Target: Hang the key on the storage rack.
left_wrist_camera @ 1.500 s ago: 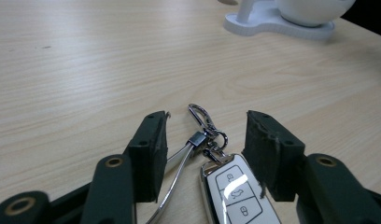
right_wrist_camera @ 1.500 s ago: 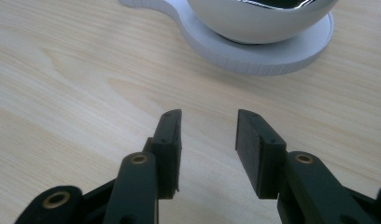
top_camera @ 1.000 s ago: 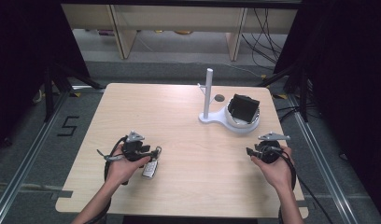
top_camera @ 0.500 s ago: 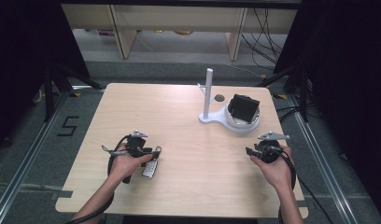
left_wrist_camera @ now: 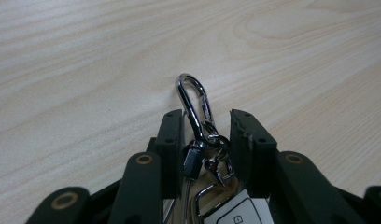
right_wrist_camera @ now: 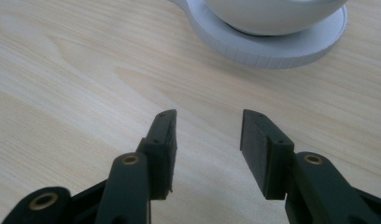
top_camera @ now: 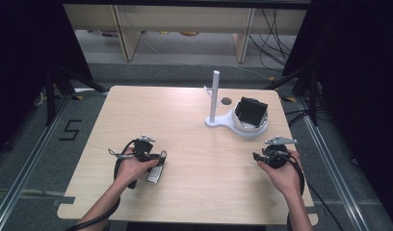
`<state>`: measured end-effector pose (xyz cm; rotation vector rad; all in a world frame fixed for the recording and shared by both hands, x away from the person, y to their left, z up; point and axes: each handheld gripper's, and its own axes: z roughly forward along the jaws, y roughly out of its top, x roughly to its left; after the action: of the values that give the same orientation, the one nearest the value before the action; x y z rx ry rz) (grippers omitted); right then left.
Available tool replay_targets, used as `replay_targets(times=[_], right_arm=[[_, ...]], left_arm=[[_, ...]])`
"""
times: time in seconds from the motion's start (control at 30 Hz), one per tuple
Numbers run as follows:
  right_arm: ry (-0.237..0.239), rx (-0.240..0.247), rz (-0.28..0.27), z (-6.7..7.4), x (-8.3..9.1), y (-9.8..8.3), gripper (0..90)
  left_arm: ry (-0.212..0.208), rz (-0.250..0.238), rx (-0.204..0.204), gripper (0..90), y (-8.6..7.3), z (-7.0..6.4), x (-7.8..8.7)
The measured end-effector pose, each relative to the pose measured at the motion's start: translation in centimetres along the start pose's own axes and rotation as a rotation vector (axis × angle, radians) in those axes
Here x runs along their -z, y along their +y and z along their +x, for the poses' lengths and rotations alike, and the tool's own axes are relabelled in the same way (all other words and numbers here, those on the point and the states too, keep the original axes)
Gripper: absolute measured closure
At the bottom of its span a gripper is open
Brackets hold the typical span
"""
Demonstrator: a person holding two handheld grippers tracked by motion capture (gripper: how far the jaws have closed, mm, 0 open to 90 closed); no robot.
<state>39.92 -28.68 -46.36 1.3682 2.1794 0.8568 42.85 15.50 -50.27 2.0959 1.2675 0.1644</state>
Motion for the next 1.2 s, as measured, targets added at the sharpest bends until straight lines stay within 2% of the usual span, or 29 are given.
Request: replay_targets(times=[0.07,0.1,0.2,0.23,0.27,0.3,0.33,0.37,0.47,0.5,0.53,0.57,0.63,0.67,0.73,0.77,0.8,0.83,0.87,0.97,1.03,1.1,1.13,1.2], right_arm=[[0.001,-0.005,0.006,0.0,0.0,0.0,56.9],[0.000,-0.005,0.007,0.0,0.0,0.0,56.8],[0.000,-0.003,0.007,0.0,0.0,0.0,56.6],[0.001,-0.007,0.008,0.1,0.0,0.0,56.5],[0.000,-0.005,0.008,0.1,0.0,0.0,56.4],[-0.001,-0.004,0.006,0.1,-0.1,0.0,56.4],[-0.002,-0.007,0.005,0.1,-0.1,0.0,56.4],[-0.004,0.011,-0.001,0.0,-0.2,-0.1,56.3],[-0.005,0.010,-0.002,0.0,-0.2,-0.1,56.2],[-0.005,0.011,-0.001,0.0,-0.2,-0.1,56.2],[-0.006,0.011,-0.001,0.0,-0.2,-0.1,56.2],[-0.001,-0.001,0.008,0.1,-0.1,-0.1,56.2],[0.002,-0.002,0.009,0.1,-0.1,-0.1,56.0],[-0.015,-0.025,0.025,0.2,-0.1,-0.1,56.0],[0.018,-0.025,0.040,0.2,-0.1,-0.1,55.6],[0.003,-0.031,0.028,0.3,-0.2,-0.2,55.5],[0.002,-0.027,0.031,0.3,-0.1,-0.2,55.4],[-0.004,0.001,0.023,0.2,-0.3,-0.3,55.4],[0.001,-0.023,0.032,0.3,-0.2,-0.2,55.4],[0.002,-0.026,0.035,0.3,-0.2,-0.3,55.5],[0.003,-0.002,0.016,0.1,-0.3,-0.3,55.5],[0.003,-0.004,0.015,0.1,-0.3,-0.3,55.5],[-0.002,0.014,0.007,0.0,-0.4,-0.3,55.5],[-0.011,-0.008,0.014,0.1,-0.4,-0.3,55.5]], left_arm=[[0.011,-0.006,-0.007,68.0,0.0,-0.1,-0.1],[0.009,0.012,-0.020,68.8,0.1,-0.1,0.0],[0.016,0.016,-0.051,69.7,0.1,-0.3,0.0],[0.008,-0.002,-0.059,71.9,0.0,-0.4,0.0],[0.003,-0.007,-0.069,84.1,0.0,-0.4,-0.1],[-0.002,0.012,-0.076,86.1,-0.1,-0.4,-0.1],[0.005,-0.013,-0.084,86.2,-0.3,-0.5,-0.3],[-0.002,-0.009,-0.079,86.3,-0.3,-0.5,-0.2],[-0.001,0.006,-0.090,86.4,-0.3,-0.5,-0.1],[0.002,-0.006,-0.091,86.4,-0.3,-0.6,-0.2],[0.006,0.009,-0.111,86.4,-0.3,-0.6,-0.1],[0.015,-0.009,-0.110,86.4,-0.4,-0.7,-0.2],[0.004,0.000,-0.111,86.5,-0.5,-0.7,-0.1],[0.001,-0.006,-0.110,86.4,-0.5,-0.7,-0.1],[0.009,-0.019,-0.104,86.4,-0.7,-0.7,-0.1],[0.003,-0.017,-0.109,86.4,-0.7,-0.7,-0.1],[0.001,-0.023,-0.097,86.3,-0.8,-0.7,-0.1],[0.004,-0.008,-0.112,86.3,-0.8,-0.7,0.1],[0.006,-0.017,-0.112,86.4,-0.8,-0.7,0.0],[0.017,-0.031,-0.117,86.6,-1.0,-0.8,0.0],[0.023,-0.054,-0.122,86.6,-1.1,-0.9,-0.1],[0.018,-0.089,-0.124,86.7,-1.2,-1.0,0.1],[0.018,-0.095,-0.131,86.7,-1.1,-1.0,0.3],[0.023,-0.131,-0.131,86.6,-1.0,-1.1,0.6]])
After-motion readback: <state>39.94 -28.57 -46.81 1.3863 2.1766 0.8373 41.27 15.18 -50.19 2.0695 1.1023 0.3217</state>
